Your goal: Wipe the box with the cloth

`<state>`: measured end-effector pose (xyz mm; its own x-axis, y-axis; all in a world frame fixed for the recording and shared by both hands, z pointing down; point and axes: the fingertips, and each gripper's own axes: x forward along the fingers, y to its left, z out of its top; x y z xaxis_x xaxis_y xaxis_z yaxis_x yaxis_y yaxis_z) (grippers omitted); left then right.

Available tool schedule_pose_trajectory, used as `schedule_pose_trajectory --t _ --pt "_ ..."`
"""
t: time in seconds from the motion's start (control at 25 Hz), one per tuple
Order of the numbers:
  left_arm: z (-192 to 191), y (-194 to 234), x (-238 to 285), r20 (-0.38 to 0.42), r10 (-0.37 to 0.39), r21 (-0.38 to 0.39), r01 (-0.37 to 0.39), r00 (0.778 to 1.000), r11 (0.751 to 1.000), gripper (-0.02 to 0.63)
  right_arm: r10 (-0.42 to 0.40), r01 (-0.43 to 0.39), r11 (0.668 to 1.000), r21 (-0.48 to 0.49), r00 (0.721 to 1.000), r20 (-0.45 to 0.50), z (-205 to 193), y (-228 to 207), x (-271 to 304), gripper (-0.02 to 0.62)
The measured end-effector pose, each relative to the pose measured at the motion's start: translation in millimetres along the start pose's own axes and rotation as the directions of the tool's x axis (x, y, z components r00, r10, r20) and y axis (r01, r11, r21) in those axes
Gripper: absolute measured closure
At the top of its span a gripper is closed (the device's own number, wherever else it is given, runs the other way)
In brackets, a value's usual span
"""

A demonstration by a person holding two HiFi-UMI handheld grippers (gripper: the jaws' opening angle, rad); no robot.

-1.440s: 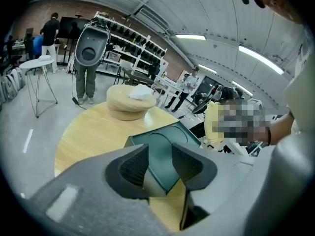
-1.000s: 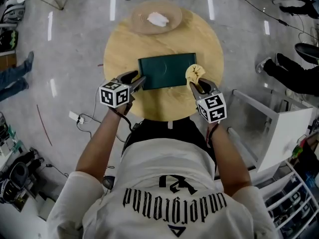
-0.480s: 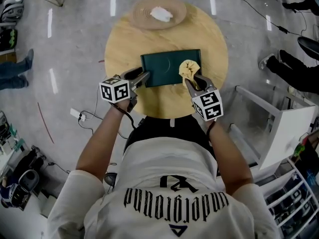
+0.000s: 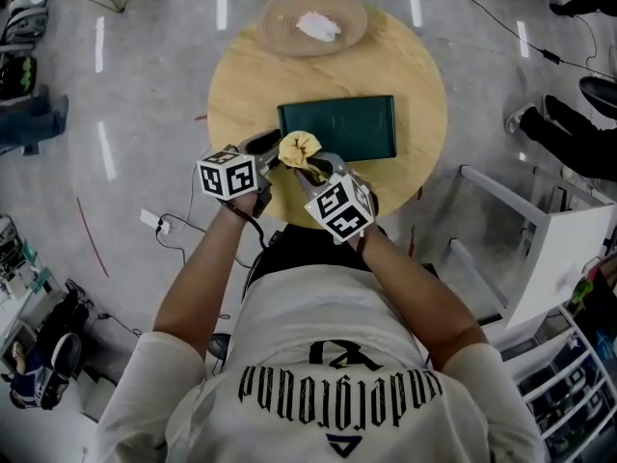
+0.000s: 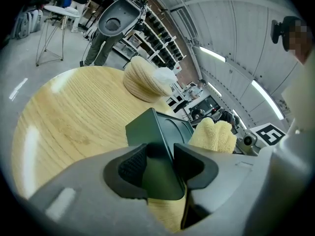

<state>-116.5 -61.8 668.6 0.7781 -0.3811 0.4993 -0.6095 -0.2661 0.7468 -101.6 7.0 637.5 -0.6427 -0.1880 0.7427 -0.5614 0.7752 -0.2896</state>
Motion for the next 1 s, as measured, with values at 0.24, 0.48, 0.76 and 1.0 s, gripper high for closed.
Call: schedule_pose_trajectory --t 0.24,0.48,0.76,1.0 --pt "-2 -4 4 -0.027 -0.001 0.045 0.002 1.0 0.999 0.417 -0.006 0.007 0.999 0.033 1.0 -0.013 -10 -13 -13 0.515" --pt "-1 -3 1 -0.035 0.003 0.07 -0.001 0.999 0.998 0.416 -0.101 0.103 0.99 0.094 0.994 -0.031 -36 -60 -53 0.514" --pt "0 -2 0 -0.056 0.0 0.084 0.005 0.998 0.996 0.413 -0.198 0.209 0.966 0.153 0.977 -0.084 -65 -113 -98 0.514" --pt "-1 -2 3 -0.079 0.003 0.098 0.004 0.997 0.995 0.413 -0.212 0.225 0.969 0.102 0.969 -0.125 -71 -131 -109 0.514"
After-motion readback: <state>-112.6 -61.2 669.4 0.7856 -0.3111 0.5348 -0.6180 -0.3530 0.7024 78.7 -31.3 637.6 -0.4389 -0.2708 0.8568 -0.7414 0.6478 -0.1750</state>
